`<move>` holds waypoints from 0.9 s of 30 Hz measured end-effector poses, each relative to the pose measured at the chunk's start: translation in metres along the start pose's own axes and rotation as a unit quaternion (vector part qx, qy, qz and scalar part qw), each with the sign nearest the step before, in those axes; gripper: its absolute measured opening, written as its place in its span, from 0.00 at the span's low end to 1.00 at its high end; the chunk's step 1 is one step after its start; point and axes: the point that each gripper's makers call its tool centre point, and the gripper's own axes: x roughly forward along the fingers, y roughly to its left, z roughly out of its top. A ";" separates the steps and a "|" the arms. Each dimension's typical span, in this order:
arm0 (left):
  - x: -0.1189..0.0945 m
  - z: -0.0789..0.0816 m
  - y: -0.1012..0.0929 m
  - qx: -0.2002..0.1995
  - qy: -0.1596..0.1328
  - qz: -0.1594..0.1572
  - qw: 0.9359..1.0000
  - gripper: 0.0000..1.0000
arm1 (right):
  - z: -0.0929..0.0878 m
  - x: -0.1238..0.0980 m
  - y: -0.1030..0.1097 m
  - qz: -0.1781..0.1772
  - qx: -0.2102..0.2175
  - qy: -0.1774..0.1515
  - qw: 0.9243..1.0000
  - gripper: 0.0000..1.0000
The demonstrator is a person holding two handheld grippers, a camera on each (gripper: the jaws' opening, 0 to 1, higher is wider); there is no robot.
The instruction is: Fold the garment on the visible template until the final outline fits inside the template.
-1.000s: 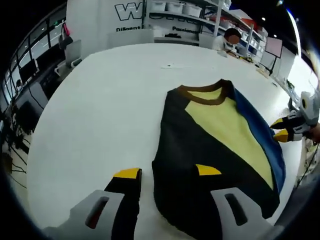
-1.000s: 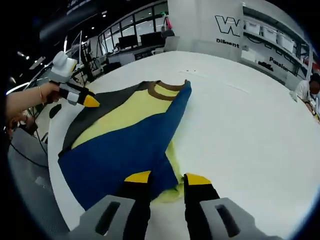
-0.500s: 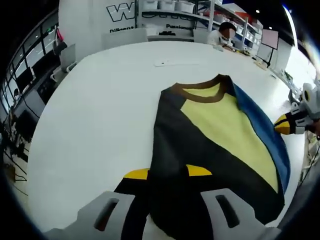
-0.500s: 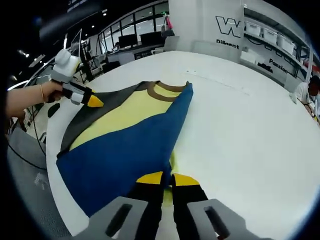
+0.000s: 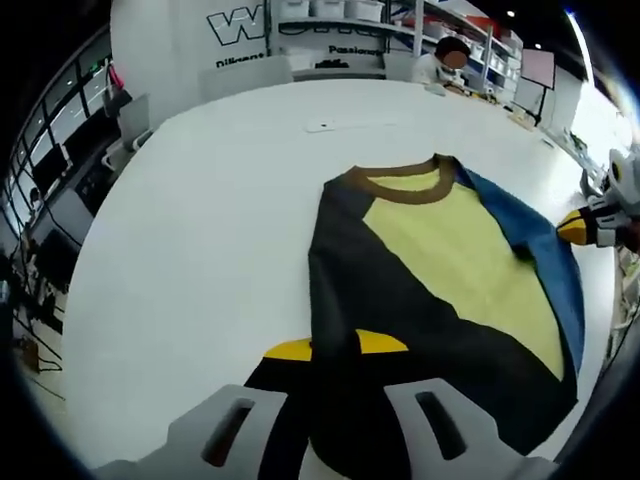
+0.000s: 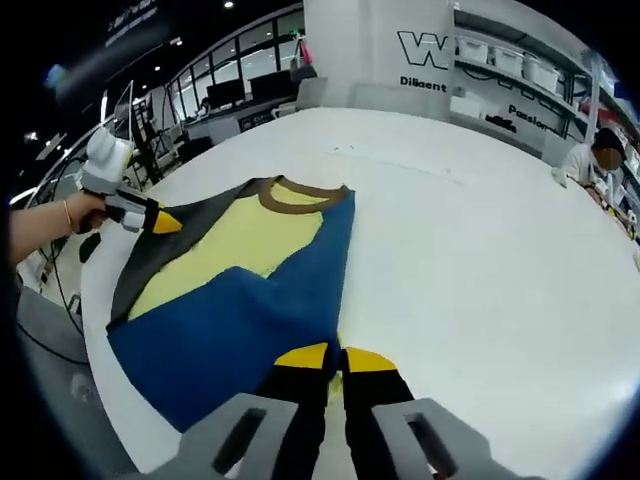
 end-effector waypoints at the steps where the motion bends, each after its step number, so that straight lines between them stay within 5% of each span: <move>1: 0.000 0.001 0.000 0.008 0.002 0.003 1.000 0.15 | 0.001 0.000 -0.001 -0.001 0.002 -0.001 1.000 0.00; 9: 0.001 0.004 0.003 0.046 0.006 0.020 0.999 0.12 | -0.001 0.003 -0.024 -0.045 0.051 0.010 0.998 0.00; 11: 0.001 0.005 0.006 0.052 0.004 0.025 0.998 0.13 | -0.006 -0.001 -0.046 -0.095 0.022 0.024 0.995 0.00; 14: 0.001 0.006 0.008 0.051 0.001 0.023 0.998 0.15 | 0.001 -0.001 -0.039 -0.064 0.088 -0.005 0.994 0.00; 18: -0.003 0.011 0.010 0.033 -0.026 0.021 0.999 0.26 | 0.007 -0.008 -0.037 -0.061 0.087 -0.023 0.994 0.00; 20: -0.007 0.009 0.005 0.016 -0.017 0.003 1.000 0.36 | 0.010 -0.011 -0.032 -0.050 0.093 -0.029 0.994 0.00; 24: -0.020 0.016 0.006 0.003 -0.039 -0.001 0.999 0.41 | 0.014 -0.014 -0.019 -0.032 0.101 -0.035 0.994 0.27; 27: -0.029 0.016 0.003 -0.003 -0.047 -0.009 0.999 0.47 | 0.013 -0.017 -0.001 -0.011 0.091 -0.031 0.995 0.32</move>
